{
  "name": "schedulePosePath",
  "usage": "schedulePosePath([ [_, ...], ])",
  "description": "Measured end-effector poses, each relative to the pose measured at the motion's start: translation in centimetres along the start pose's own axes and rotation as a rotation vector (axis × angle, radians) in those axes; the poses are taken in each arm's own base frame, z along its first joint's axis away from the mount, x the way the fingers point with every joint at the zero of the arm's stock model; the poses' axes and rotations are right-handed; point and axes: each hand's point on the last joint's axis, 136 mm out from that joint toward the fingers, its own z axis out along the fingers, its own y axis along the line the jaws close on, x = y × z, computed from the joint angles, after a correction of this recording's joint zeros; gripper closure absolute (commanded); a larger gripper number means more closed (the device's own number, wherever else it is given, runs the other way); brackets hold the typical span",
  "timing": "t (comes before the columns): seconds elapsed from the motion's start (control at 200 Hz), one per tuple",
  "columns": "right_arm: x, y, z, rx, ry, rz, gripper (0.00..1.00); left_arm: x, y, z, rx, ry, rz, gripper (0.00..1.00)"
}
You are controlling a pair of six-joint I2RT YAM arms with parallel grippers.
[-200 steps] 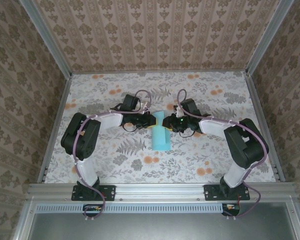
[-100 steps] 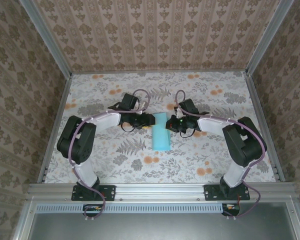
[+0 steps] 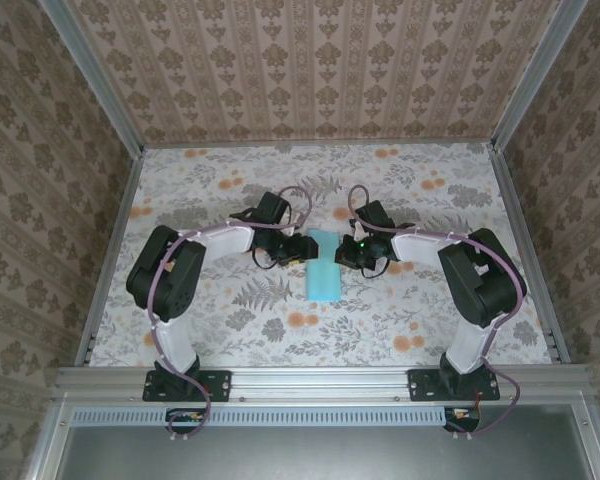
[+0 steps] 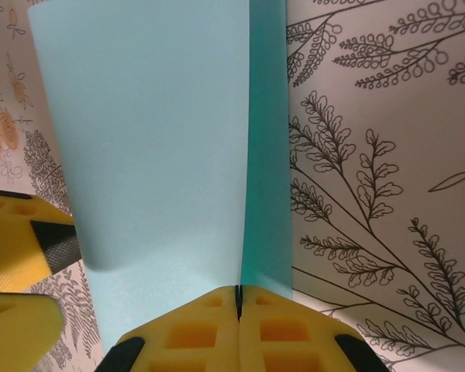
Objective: Fold a paper plane with a square sheet of paper (fold left side to right side)
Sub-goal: First fold in half a square sheet of paper at the center of the table.
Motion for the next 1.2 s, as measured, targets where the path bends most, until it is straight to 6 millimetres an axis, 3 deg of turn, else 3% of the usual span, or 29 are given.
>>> schedulePosePath([
  [0.335,0.1,-0.2,0.2,0.004,0.004,-0.001,0.89,0.2,1.2,1.3,-0.061,0.022,-0.02,0.57],
  [0.615,-0.4,-0.7,0.0,0.042,-0.024,-0.026,0.7,0.2,1.4,1.4,-0.099,0.024,-0.022,0.59],
  [0.735,-1.1,-0.8,-1.4,0.082,-0.078,-0.05,0.6,0.2,1.5,1.5,-0.104,0.028,-0.025,0.59],
  [0.89,-2.6,-0.3,-4.7,0.106,-0.204,-0.073,0.5,0.2,1.5,1.6,-0.118,0.033,-0.026,0.59],
  [1.02,-2.9,-1.3,-6.8,0.145,-0.286,-0.067,0.45,0.2,1.5,1.6,-0.127,0.036,-0.027,0.59],
  [1.2,-2.9,-2.9,-7.9,0.193,-0.329,-0.05,0.41,0.3,1.6,1.6,-0.139,0.04,-0.027,0.6],
])
